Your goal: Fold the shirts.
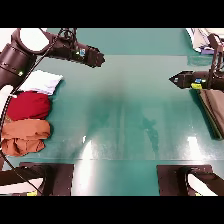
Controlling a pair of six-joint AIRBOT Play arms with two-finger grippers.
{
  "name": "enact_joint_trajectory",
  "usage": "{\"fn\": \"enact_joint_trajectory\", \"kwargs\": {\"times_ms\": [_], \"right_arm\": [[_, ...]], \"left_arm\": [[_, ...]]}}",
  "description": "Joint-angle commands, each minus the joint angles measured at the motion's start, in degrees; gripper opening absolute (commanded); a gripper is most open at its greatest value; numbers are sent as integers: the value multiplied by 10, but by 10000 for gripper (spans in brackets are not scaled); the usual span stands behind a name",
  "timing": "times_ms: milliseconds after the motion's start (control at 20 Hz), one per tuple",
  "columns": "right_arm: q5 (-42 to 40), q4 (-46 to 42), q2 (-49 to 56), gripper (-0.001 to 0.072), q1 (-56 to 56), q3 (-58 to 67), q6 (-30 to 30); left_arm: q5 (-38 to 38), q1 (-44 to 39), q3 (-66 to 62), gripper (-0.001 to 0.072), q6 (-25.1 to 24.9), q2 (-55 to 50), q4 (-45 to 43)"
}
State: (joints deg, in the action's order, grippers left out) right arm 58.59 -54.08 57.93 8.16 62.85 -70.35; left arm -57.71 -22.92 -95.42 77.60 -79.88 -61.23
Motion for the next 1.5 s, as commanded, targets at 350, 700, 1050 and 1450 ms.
{"fn": "enact_joint_trajectory", "kwargs": {"times_ms": [350, 700, 1050, 1450], "right_arm": [[-1, 1, 0, 12, 1, 0, -1], [-1, 1, 0, 12, 1, 0, -1], [-1, 6, 0, 12, 1, 0, -3], [-2, 5, 0, 12, 1, 0, -12]], "left_arm": [[3, 0, 0, 26, 0, 0, 0], [31, 0, 0, 28, -13, 0, -9], [-26, 139, 1, 519, 134, -10, -324], [-37, 326, 99, 519, 136, -96, -331]]}}
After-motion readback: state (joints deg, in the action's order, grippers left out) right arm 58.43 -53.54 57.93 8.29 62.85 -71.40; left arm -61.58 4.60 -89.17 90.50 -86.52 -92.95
